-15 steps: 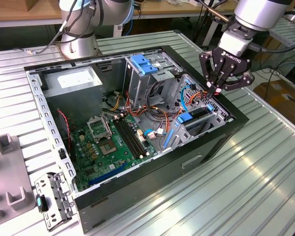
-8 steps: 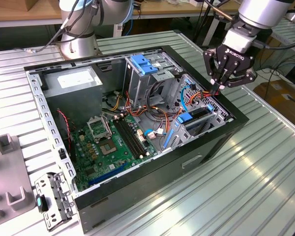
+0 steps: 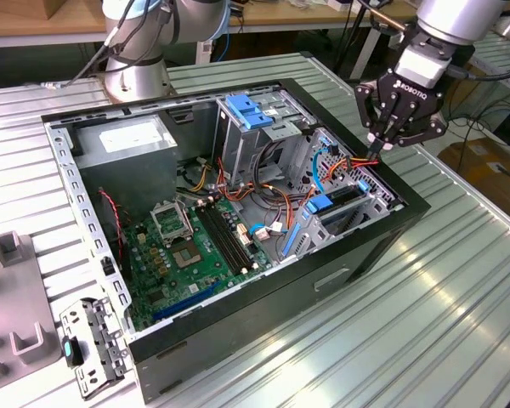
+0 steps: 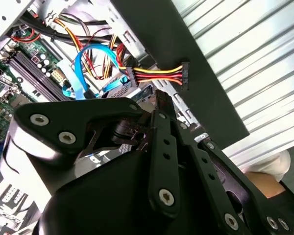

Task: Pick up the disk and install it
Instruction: 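Insert the first disk wire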

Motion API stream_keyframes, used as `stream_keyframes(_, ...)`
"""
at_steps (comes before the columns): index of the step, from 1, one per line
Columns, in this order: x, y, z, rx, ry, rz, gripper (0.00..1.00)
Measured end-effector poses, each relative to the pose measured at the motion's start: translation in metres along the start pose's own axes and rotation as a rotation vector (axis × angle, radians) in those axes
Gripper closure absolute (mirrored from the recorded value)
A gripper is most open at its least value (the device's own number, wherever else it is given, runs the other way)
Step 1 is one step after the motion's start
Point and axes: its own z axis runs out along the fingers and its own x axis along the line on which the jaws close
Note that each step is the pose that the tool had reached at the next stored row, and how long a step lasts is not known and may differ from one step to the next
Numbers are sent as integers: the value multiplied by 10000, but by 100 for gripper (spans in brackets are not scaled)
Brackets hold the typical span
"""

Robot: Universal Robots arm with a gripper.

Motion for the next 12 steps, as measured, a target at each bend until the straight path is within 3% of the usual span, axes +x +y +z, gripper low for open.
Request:
stream_keyframes(2, 11, -52, 1, 0, 4, -116, 89)
stream_keyframes(4, 12, -53, 2, 5, 12, -413, 89)
stream_keyframes(6, 16, -64, 12, 17, 29, -1072, 89)
stream_keyframes(7, 28, -95, 22, 12, 53, -1254, 89)
stream_keyframes(10, 53, -198, 48, -57, 207, -1401, 89)
stream_keyframes(11, 54, -201, 50, -54, 219, -1650, 82)
stream_keyframes(12, 54, -202, 53, -44, 224, -1934, 82)
